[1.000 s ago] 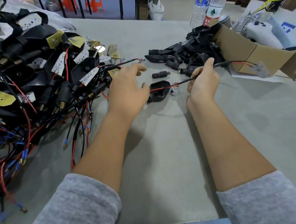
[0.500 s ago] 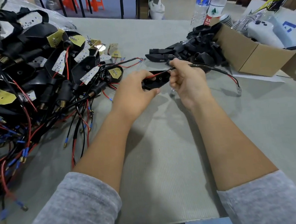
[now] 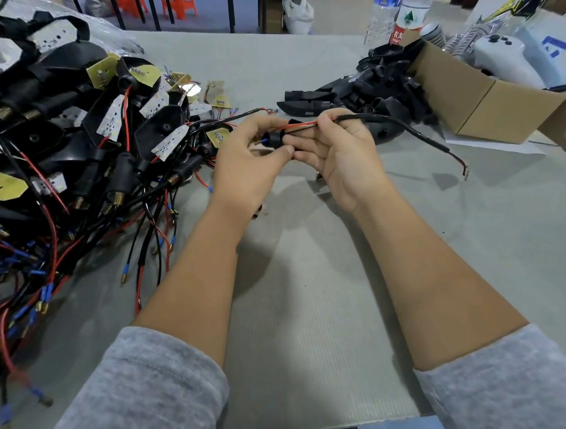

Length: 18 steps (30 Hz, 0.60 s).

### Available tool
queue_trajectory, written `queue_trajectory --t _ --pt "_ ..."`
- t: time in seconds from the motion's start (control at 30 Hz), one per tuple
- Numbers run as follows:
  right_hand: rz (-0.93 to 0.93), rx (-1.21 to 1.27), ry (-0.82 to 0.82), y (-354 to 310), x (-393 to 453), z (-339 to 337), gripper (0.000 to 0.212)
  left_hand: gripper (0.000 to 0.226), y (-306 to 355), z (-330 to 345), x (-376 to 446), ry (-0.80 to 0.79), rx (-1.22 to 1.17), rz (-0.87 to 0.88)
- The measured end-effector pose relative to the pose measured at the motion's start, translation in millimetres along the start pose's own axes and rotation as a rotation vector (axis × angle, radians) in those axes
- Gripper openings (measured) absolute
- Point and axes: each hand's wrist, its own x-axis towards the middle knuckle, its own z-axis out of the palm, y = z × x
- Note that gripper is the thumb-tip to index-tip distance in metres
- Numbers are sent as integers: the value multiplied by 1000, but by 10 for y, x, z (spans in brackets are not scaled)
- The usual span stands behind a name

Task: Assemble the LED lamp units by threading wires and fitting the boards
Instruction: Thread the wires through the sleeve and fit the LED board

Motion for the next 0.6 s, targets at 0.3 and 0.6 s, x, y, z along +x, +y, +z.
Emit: queue_trajectory --t 0.3,0.6 --pt "-57 -28 -49 22 10 -39 19 44 -73 -54 65 150 -199 -195" --pt "-36 -36 -6 20 -12 -20 19 19 -92 -67 79 173 -319 -182"
